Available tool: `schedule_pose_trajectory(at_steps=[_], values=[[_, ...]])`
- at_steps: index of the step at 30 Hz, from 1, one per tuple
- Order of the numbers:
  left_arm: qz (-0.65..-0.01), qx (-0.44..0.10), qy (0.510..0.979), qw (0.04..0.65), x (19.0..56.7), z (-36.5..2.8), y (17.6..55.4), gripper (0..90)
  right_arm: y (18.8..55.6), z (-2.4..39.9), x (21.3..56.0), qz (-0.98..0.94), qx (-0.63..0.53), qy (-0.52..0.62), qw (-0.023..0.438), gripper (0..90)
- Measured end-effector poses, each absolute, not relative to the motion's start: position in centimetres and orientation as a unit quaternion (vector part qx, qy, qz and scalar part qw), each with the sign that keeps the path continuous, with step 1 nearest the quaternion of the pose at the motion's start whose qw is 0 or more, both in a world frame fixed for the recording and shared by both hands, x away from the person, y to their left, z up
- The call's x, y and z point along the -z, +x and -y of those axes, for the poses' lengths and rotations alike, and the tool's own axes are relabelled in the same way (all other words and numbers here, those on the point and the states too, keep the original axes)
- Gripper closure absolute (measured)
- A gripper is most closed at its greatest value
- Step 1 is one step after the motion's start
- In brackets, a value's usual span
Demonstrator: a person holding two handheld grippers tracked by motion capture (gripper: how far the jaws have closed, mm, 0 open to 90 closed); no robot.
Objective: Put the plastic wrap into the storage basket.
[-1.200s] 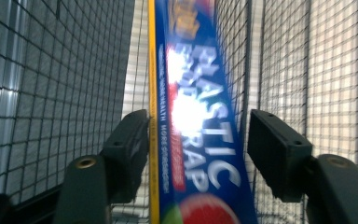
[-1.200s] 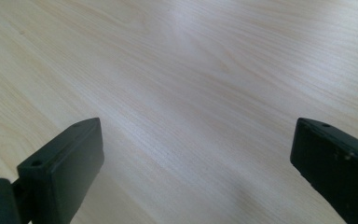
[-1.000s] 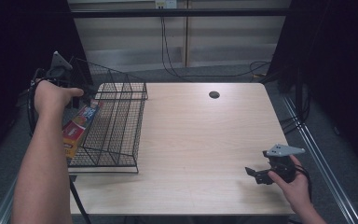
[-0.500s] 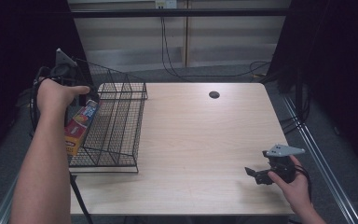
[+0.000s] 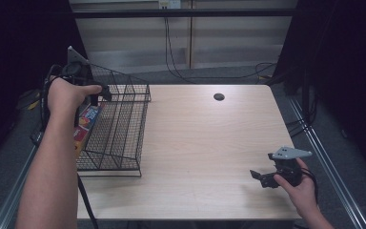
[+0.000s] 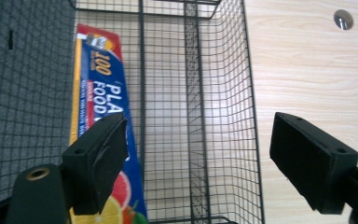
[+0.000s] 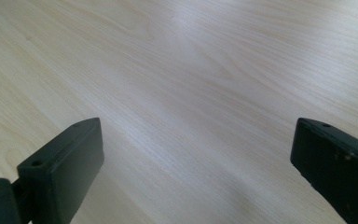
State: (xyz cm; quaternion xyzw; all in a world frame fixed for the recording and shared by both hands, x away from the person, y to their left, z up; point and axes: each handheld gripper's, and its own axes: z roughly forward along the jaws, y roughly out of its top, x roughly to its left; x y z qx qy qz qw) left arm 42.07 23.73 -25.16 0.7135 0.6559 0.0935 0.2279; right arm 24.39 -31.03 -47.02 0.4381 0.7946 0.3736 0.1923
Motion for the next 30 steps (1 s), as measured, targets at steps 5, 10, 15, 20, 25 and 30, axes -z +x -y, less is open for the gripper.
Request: schedule_pose_trajectory(at_steps=[5,10,15,20,25,30], values=[[-0.649,-0.088,0.720,0.232,25.5,-22.6,42.1,17.6,24.4,31.0,46.9,-0.796,-0.375,0.432,0.198,2.2],[-0.637,-0.076,0.728,0.241,26.0,-21.1,42.2,17.0,24.3,31.1,46.9,-0.794,-0.377,0.435,0.196,2.2],[-0.622,-0.074,0.739,0.250,26.3,-20.0,42.4,14.8,24.2,31.1,46.8,-0.792,-0.379,0.435,0.198,2.2],[-0.612,-0.065,0.746,0.253,26.7,-18.9,42.3,13.5,24.2,31.1,46.8,-0.793,-0.377,0.436,0.198,2.2],[-0.602,-0.061,0.753,0.260,27.1,-18.0,42.3,11.5,24.2,31.0,46.8,-0.795,-0.377,0.432,0.196,2.2],[-0.593,-0.054,0.758,0.267,27.8,-16.9,42.3,11.6,24.2,31.0,46.8,-0.795,-0.377,0.434,0.196,2.2]])
